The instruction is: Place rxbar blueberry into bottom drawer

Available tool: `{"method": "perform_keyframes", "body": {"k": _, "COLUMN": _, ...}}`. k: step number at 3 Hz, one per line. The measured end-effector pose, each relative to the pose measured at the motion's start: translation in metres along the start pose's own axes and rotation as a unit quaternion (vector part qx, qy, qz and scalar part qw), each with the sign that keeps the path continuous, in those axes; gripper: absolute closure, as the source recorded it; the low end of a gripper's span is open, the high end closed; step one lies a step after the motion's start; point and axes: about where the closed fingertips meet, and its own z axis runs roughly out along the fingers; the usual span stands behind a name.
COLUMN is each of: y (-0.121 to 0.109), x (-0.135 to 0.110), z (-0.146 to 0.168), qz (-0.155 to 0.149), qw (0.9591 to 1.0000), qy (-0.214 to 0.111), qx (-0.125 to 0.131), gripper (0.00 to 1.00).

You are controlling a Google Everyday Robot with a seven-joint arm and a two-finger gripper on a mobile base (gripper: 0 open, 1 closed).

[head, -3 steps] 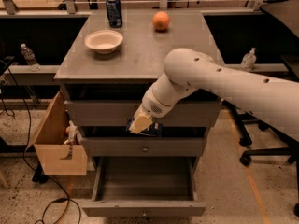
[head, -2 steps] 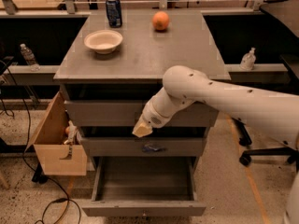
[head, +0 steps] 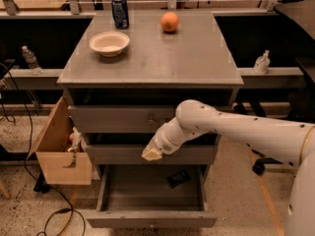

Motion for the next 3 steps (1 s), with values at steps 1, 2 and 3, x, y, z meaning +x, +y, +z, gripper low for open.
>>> {"method": "perform_keyframes", "body": {"k": 1, "y": 0.001, "x": 0.016, "z": 0.024, "qz": 0.001, "qw": 0.9999, "qy": -0.014, "qx": -0.01, "gripper": 1.0}}
{"method": "perform_keyframes", "body": {"k": 2, "y": -0.001, "x": 0.036, "z": 0.049, "qz": 0.001, "qw": 0.9994, "qy": -0.025, "qx": -0.023, "gripper": 1.0}}
{"method": "perform_keyframes", "body": {"k": 3, "y": -0.021, "x": 0.066, "z": 0.074, "qz": 0.005, "qw": 0.9983, "qy": -0.034, "qx": -0.047, "gripper": 1.0}}
